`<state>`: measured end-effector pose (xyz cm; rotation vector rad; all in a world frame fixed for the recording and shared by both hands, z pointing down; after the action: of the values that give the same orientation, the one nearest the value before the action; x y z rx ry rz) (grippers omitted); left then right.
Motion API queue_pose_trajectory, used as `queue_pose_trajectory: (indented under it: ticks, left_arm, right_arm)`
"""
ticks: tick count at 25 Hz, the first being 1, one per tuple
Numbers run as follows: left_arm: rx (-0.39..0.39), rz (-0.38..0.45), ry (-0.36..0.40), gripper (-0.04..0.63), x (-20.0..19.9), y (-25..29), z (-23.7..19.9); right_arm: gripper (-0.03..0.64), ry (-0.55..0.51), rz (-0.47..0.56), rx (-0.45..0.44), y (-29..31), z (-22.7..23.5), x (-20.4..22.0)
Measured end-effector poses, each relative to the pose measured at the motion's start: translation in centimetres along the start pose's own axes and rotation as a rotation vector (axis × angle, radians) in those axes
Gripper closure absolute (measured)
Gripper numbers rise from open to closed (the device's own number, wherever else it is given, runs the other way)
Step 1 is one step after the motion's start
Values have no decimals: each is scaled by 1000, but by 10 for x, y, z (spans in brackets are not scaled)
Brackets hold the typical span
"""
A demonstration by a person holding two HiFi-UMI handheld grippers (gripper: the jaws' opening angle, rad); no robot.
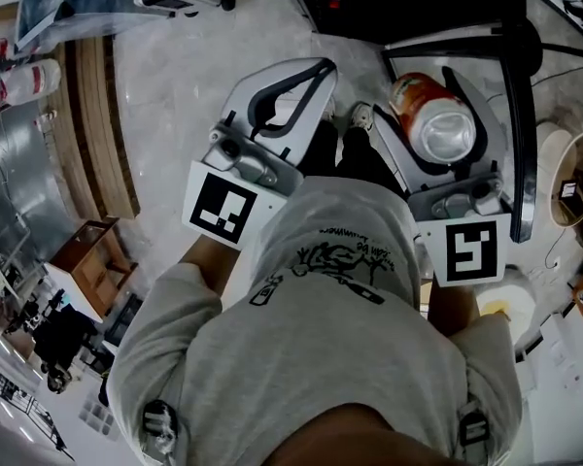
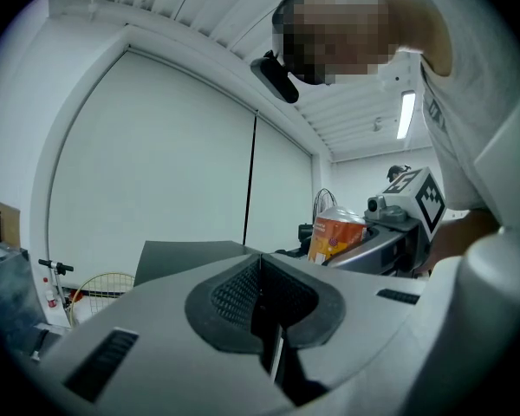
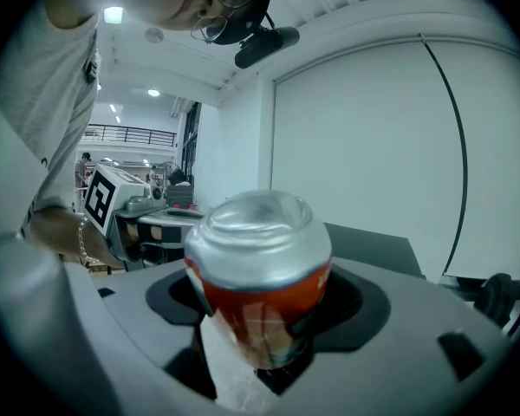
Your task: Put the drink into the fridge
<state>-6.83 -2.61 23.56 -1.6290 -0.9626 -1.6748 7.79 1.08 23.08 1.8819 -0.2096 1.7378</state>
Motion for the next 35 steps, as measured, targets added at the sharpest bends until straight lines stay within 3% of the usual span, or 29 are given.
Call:
queue_pose_trajectory:
  ticks: [11,35]
  left_arm:
    - [-4,-31,-26,574,37,3,-3]
    - [15,-93,-10,574,115,36,-10]
  right_arm:
    - [278,30,-66,-7,13,1,41]
    - [278,63,-143,-30,54,15,120]
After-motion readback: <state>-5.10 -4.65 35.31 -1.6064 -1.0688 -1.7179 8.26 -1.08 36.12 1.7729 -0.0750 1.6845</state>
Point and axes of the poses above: the fingertips, and each gripper's own axes: y forward along the fingers, z to its right, x out of its underside, the point moved 6 cm from there along -y, backward along the fingers, and after that the axes turned 2 degrees about y, right-handed, at the moved point
